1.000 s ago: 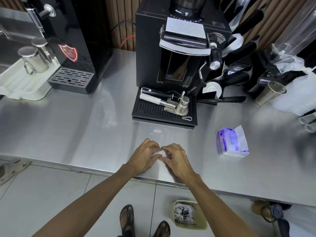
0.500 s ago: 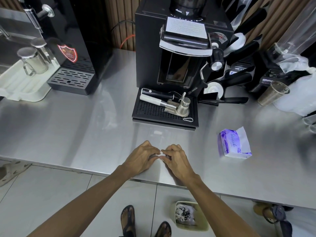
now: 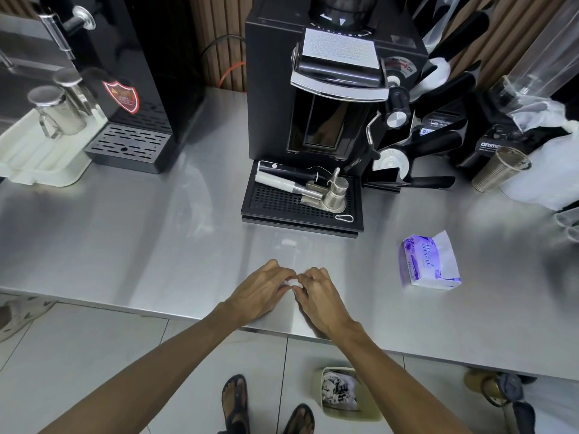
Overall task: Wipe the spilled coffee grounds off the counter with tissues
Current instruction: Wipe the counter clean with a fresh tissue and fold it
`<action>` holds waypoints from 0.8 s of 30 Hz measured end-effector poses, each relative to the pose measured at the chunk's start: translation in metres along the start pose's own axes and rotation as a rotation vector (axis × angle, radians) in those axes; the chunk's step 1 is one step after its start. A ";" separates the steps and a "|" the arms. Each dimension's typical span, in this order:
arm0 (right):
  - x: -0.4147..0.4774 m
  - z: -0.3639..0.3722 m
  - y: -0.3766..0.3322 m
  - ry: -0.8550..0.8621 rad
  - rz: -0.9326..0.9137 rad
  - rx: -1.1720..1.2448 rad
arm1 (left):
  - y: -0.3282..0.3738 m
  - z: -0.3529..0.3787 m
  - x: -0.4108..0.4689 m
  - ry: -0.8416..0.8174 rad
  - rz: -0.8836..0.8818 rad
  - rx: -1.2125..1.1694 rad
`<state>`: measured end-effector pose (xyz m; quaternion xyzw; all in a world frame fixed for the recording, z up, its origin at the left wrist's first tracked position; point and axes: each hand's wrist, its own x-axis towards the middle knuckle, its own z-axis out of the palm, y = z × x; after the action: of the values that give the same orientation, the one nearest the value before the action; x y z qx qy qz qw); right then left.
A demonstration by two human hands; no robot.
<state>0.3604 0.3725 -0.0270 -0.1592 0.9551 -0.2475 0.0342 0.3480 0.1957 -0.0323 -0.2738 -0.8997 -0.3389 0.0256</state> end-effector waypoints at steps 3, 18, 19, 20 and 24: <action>0.007 -0.007 -0.001 -0.087 0.039 0.028 | -0.003 0.002 0.002 -0.010 0.041 0.034; 0.005 -0.009 0.007 0.075 0.037 0.083 | -0.010 0.002 0.005 -0.077 -0.026 0.030; 0.004 -0.009 0.007 0.084 0.031 0.051 | -0.010 0.002 0.006 -0.076 -0.031 0.032; 0.004 -0.009 0.006 0.091 0.025 0.013 | -0.011 0.002 0.007 -0.080 -0.033 0.036; 0.005 -0.006 0.006 0.074 0.025 -0.056 | -0.012 0.003 0.008 -0.094 -0.042 0.041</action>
<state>0.3529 0.3787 -0.0250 -0.1391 0.9642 -0.2259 -0.0025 0.3357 0.1941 -0.0397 -0.2699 -0.9122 -0.3077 -0.0184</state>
